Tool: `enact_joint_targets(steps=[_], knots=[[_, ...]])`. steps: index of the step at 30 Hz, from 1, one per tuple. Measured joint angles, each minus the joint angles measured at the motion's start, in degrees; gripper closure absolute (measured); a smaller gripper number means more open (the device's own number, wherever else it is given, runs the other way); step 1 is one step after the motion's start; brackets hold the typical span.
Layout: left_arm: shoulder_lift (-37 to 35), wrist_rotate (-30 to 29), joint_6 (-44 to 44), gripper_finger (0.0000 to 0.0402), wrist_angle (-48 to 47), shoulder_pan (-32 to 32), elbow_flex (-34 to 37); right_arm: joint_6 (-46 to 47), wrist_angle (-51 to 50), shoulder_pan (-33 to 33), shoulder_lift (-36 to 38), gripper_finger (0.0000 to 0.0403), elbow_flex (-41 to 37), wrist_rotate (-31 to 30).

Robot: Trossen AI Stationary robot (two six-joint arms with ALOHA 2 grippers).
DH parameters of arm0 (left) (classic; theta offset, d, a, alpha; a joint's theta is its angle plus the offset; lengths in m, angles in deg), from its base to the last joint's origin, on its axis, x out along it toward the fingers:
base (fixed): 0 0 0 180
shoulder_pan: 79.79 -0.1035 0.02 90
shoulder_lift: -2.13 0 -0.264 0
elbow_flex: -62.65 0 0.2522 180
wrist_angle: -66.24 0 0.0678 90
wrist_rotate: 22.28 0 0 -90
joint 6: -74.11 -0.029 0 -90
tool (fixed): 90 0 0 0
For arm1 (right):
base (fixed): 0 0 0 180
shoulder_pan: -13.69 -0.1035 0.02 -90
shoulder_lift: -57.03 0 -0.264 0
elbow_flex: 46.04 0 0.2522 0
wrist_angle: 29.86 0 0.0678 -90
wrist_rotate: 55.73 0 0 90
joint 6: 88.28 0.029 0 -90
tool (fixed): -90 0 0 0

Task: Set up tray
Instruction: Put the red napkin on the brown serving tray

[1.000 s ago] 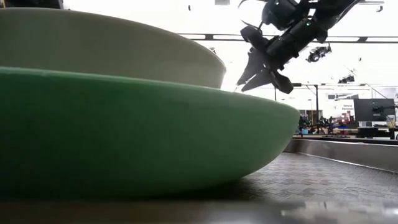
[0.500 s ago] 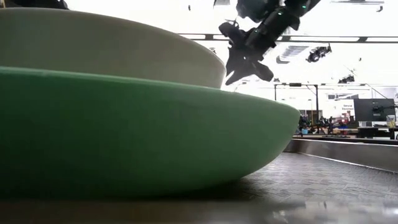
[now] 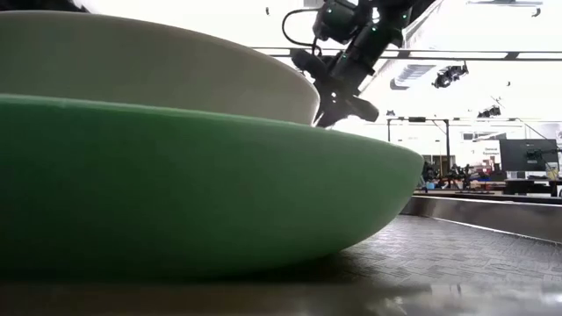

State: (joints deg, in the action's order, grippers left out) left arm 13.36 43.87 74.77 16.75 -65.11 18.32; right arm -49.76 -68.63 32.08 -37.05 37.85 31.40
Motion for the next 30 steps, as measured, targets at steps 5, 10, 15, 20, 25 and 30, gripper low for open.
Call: enact_joint_targets(steps=[5,10,15,20,25,30], knots=[[-2.98,0.11,-0.01,0.0266,0.81,-0.01,2.08,1.79,-0.47,0.28,-0.02,0.0329,0.0,-1.59],[-5.2,0.82,-0.29,0.0266,1.82,-0.01,4.64,3.04,-0.46,0.42,-0.02,0.0329,0.0,-1.73],[-5.96,0.82,0.13,0.0266,1.9,0.0,5.88,3.64,-0.8,0.48,-0.02,0.0329,0.0,-1.54],[-5.93,1.22,0.87,0.0266,1.44,-0.02,5.97,4.77,-3.81,0.72,-0.02,0.0329,0.0,-2.66],[-5.91,1.26,0.87,0.0266,1.18,0.0,5.97,5.01,-6.63,0.79,-0.03,0.0329,0.0,-2.83],[-5.91,1.28,0.87,0.0266,0.9,0.0,5.97,5.64,-7.27,0.76,-0.04,0.0329,0.0,-2.76]])
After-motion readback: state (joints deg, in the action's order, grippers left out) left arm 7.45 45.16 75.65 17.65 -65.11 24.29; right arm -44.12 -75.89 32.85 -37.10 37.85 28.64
